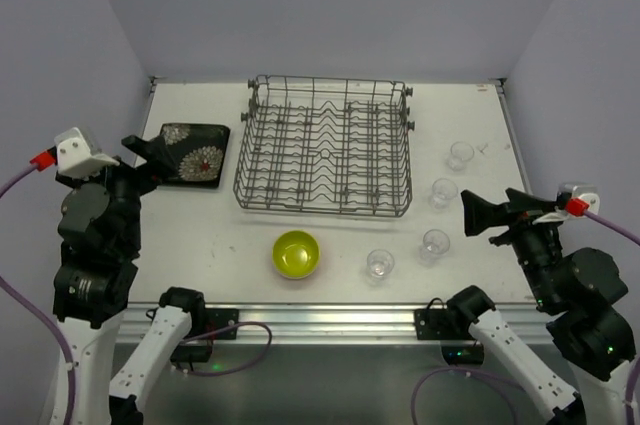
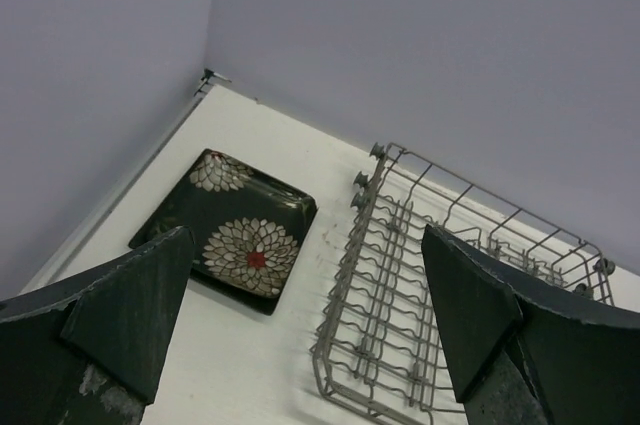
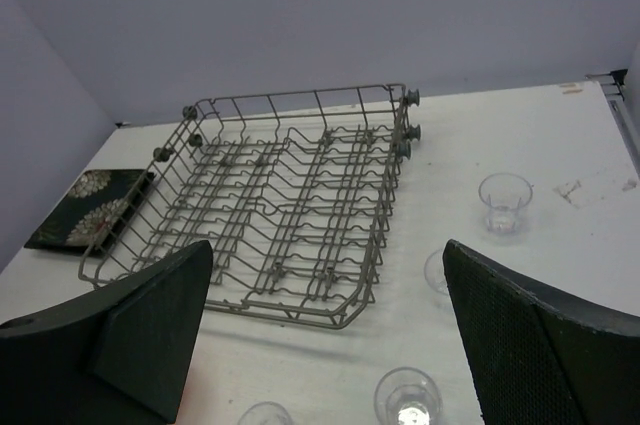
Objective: Unload the mixed dishes from the dish rack
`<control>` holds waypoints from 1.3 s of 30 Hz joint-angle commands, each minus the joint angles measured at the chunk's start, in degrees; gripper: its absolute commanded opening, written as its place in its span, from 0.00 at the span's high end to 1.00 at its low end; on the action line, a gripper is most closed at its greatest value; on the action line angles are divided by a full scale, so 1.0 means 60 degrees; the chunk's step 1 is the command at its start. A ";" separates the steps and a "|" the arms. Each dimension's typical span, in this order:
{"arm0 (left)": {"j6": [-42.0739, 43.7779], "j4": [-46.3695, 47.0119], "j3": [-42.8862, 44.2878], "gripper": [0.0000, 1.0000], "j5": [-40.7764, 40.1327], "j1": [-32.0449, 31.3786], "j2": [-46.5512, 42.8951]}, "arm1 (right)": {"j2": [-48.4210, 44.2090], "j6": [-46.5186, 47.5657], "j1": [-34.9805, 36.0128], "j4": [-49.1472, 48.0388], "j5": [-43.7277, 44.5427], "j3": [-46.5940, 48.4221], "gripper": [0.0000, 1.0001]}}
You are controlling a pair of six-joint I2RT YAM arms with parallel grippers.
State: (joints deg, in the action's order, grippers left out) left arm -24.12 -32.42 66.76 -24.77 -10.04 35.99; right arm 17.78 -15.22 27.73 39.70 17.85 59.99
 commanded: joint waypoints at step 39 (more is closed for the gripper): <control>0.1544 0.2005 -0.5721 0.00 -0.0602 -0.0523 -0.3786 | -0.1337 0.0984 0.0521 0.0517 0.2050 -0.0828 0.01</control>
State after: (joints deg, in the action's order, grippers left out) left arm -16.01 -24.62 33.01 -27.18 -12.88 13.96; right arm 8.45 -9.72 30.74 45.47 29.02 55.24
